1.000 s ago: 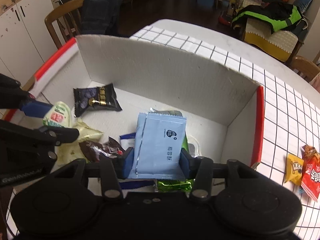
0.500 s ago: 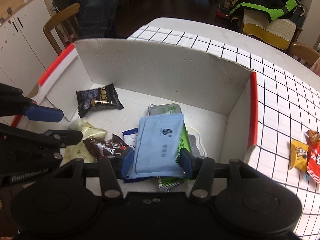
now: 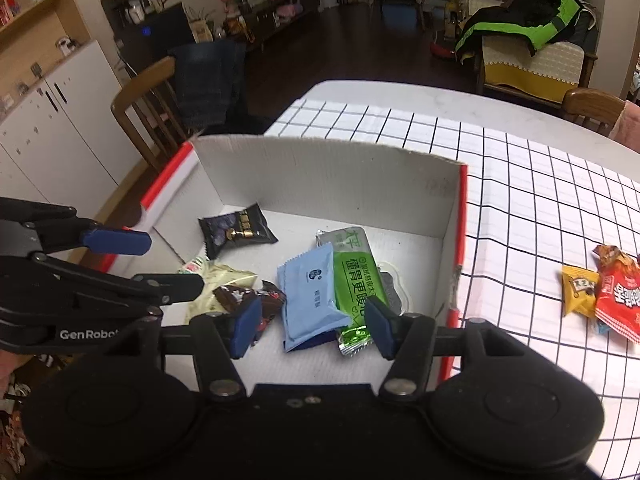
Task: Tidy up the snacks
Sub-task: 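Open both tools to release the snacks into the box, then withdraw both tools from the box back to the snack pile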
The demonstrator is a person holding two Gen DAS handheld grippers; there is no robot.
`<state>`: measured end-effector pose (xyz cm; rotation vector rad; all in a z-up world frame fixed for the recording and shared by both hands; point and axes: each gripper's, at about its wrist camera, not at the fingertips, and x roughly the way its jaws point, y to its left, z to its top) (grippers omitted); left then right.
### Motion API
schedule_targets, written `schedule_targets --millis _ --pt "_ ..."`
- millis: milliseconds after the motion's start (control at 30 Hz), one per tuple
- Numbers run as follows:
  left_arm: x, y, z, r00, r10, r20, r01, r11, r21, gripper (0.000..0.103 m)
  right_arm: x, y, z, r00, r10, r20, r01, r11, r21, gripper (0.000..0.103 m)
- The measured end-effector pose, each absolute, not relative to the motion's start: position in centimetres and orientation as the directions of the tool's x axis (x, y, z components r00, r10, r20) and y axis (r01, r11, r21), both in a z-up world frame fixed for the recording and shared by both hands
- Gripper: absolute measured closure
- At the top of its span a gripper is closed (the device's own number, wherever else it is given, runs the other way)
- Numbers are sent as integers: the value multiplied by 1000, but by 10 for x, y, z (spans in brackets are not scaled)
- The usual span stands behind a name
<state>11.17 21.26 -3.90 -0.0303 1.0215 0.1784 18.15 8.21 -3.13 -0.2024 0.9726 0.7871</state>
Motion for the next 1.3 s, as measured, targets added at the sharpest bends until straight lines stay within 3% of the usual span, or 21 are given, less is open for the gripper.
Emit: schedule_targets --millis 300,400,667,733,767,1033,1300 --pt "102 179 -10 596 109 -795 -141 990 30 29 173 34 -4 370 555 -745 -648 729 220 40" --pt "104 165 -6 614 95 -784 -136 991 14 26 171 15 1 407 558 -724 -642 738 209 24" --pt "122 115 -4 641 39 -767 -96 995 -30 21 186 -55 2 457 537 -709 -575 787 225 18" --pt "128 100 -5 643 34 -765 -84 996 -27 21 193 -73 -1 473 528 -705 -551 802 231 4" --pt "132 92 -6 644 32 -764 -81 996 -27 20 195 -82 -2 481 524 -703 -541 808 232 3" --pt "166 37 -19 633 -2 -774 -70 996 -60 18 228 -141 -15 491 487 -722 -493 839 230 0" --pt "219 -8 -39 599 48 -800 -106 994 -20 18 280 -194 -26 502 431 -750 -464 866 187 0"
